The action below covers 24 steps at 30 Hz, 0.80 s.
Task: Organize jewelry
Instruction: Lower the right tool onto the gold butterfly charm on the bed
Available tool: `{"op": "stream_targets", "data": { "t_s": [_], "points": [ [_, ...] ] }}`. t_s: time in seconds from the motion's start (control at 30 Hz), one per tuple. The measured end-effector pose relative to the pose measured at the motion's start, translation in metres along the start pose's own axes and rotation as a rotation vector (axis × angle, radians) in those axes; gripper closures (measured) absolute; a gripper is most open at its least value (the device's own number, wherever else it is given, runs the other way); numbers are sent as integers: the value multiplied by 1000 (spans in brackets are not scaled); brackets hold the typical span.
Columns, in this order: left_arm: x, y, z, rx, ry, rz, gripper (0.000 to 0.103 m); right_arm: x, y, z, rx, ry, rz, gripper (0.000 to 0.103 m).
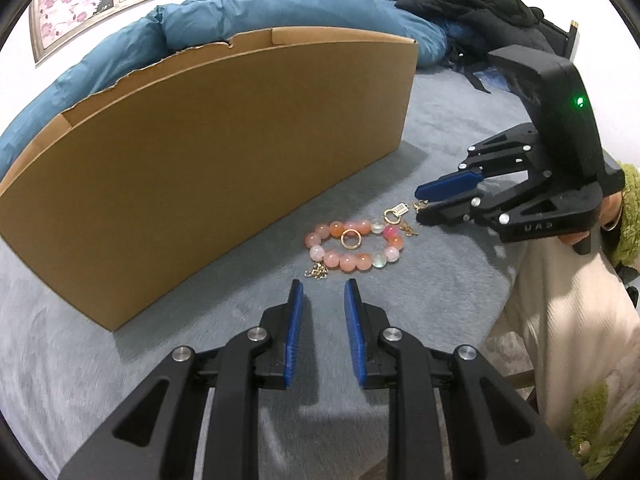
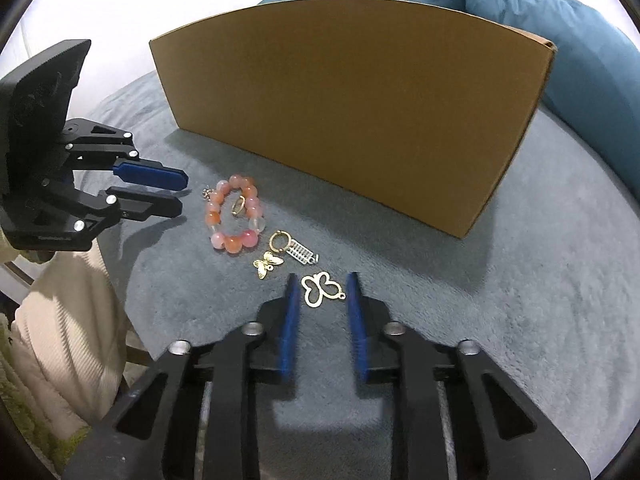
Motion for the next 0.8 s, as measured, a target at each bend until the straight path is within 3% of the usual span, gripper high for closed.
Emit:
{"op": "stream_targets", "data": {
  "t_s": [0.67, 0.8],
  "points": [
    [-2, -25, -5, -26, -89, 6, 83, 8, 6, 12, 11, -30, -2, 86],
    [-2, -23, -4, -19, -110, 8, 91, 9, 9, 11, 14, -25, -7, 86]
  ]
}}
Point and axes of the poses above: each gripper's, at about its wrist camera, not at the fingertips, and y roughly against the way its jaws point, x to its right, z to its underside, the point moved 4 cm from there along -y, roughly the way its jaws point, and after that the axes turned 3 degrees about -z, right-handed, at the moved point
